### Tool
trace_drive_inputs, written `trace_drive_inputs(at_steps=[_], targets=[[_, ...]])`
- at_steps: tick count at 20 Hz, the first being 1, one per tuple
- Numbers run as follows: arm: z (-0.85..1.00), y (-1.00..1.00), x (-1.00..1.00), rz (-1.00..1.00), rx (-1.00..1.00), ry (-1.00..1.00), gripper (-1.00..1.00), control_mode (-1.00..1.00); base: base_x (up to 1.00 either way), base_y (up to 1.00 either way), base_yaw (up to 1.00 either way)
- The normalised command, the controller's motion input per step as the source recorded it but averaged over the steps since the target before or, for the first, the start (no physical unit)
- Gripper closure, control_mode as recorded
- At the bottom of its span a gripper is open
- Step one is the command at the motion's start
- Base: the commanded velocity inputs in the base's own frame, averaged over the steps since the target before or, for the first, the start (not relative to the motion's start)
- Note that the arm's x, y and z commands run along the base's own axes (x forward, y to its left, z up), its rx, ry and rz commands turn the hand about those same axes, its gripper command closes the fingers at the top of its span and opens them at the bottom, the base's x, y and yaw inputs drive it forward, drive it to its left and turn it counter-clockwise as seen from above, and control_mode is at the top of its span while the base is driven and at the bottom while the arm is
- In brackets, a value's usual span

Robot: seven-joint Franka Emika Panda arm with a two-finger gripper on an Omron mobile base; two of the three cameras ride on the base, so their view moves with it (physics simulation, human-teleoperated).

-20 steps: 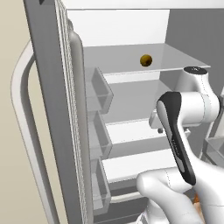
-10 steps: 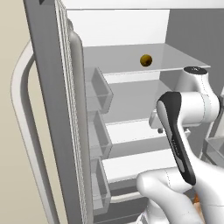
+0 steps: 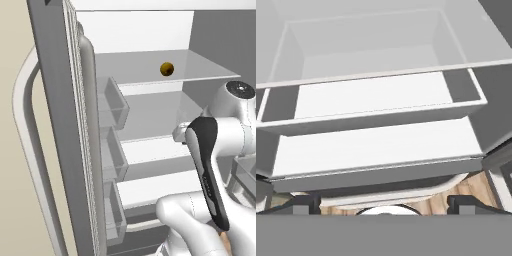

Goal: Retrieve a lemon from the fridge and place it on the cutting board with the fish.

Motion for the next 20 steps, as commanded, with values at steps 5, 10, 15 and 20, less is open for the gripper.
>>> trace_drive_inputs(at_steps=[5,10,15,20], targets=[[0.62,0.00,0.00,0.00,-0.11,-0.09,-1.00,-1.00,0.00,0.00,0.00],[0.43,0.00,0.00,0.00,-0.08,-0.16,-1.00,-1.00,0.00,0.00,0.00],[0.22,0.00,0.00,0.05,0.00,-0.15,-1.00,-1.00,0.00,0.00,0.00],[0.53,0.00,0.00,0.01,0.00,-0.19,-1.00,-1.00,0.00,0.00,0.00]])
